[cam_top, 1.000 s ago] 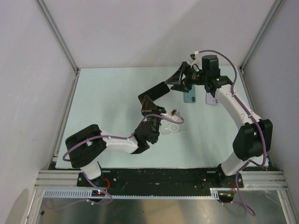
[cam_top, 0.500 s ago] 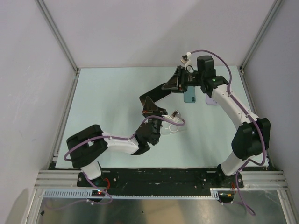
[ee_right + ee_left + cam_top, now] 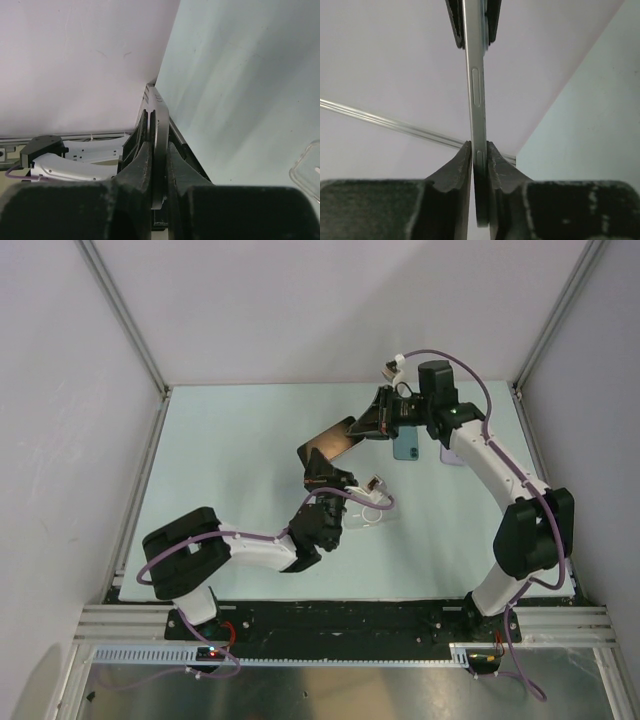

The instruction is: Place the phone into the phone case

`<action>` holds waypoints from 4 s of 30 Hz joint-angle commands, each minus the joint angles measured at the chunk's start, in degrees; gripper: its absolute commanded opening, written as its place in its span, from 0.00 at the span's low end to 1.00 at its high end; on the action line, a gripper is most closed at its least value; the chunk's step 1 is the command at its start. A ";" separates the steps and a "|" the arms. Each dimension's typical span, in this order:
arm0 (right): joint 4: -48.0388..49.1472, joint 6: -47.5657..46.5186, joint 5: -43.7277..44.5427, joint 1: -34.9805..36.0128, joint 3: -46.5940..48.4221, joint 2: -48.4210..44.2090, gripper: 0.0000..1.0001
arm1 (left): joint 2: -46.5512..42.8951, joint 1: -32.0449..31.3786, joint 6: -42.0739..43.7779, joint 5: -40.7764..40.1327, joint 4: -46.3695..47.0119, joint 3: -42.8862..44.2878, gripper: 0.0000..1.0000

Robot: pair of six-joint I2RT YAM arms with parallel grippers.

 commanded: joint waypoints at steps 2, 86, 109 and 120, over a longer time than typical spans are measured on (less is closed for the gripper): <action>3.06 1.65 -4.04 0.98 0.17 -0.42 0.01 | -1.90 -0.46 -0.18 0.25 15.21 0.69 0.47; 43.71 23.88 -2.52 -4.68 -25.80 -0.63 0.63 | -8.96 45.66 -181.96 99.72 -19.09 -4.95 0.00; 4.74 -3.47 40.32 -7.31 -41.18 -19.84 0.60 | -2.77 33.86 -163.18 94.25 -29.08 -7.18 0.00; 8.22 -2.85 41.47 -3.83 -43.69 -16.04 0.54 | 3.85 31.54 -156.62 91.28 -31.01 -4.24 0.00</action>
